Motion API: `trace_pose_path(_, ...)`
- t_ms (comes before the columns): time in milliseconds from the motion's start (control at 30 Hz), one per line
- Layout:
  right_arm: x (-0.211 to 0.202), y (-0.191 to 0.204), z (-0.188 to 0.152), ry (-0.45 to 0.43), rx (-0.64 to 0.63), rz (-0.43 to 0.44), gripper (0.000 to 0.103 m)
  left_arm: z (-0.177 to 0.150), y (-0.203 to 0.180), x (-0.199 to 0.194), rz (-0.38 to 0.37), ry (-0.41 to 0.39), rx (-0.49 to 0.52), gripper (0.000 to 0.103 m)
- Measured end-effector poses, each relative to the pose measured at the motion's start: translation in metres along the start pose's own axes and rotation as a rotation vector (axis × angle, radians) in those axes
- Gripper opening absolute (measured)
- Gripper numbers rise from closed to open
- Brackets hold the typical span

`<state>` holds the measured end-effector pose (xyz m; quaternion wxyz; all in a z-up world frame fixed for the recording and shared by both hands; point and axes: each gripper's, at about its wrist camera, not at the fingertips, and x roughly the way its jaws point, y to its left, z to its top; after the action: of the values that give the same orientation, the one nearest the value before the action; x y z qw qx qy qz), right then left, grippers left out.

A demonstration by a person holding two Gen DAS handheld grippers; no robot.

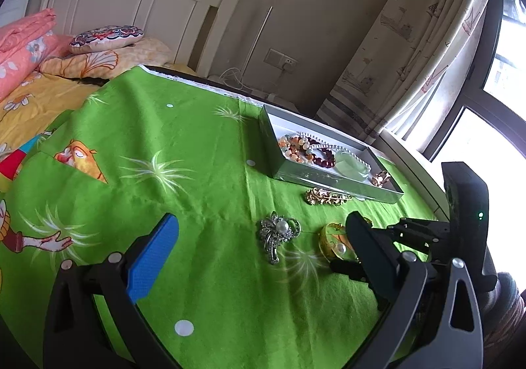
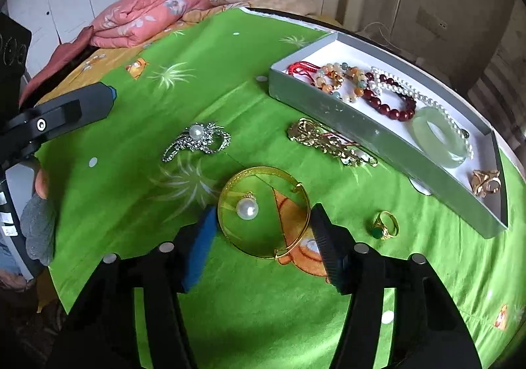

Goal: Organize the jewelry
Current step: 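Grasp the gold bangle with the right tool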

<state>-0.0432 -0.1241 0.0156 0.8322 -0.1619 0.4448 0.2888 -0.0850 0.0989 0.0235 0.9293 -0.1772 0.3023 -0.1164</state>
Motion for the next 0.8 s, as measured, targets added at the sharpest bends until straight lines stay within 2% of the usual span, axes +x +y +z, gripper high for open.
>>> trace_pose_path(133,-0.003,-0.004,-0.001,-0.016,0.019,0.001,0.057,0.000,0.001,0.001,0.004,0.005,-0.003,0.101)
trace_pose_path(267,-0.015,-0.007,-0.001,-0.076,0.034,0.016,0.057,0.000,-0.001,0.004,0.014,0.019,0.003,0.101)
trace_pose_path(433,-0.035,-0.016,-0.006,-0.139,0.071,0.038,0.057,-0.003,-0.014,0.023,-0.003,0.138,0.080,0.101)
trace_pose_path(567,-0.051,-0.034,-0.018,-0.177,0.130,0.041,0.057,-0.006,-0.027,0.034,0.034,0.194,0.152,0.101)
trace_pose_path(667,-0.059,-0.047,-0.025,-0.195,0.169,0.051,0.057,-0.007,-0.038,0.044,0.092,0.233,0.213,0.099)
trace_pose_path(800,-0.061,-0.056,-0.032,-0.206,0.199,0.062,0.057,-0.007,-0.052,0.055,0.138,0.255,0.291,0.082)
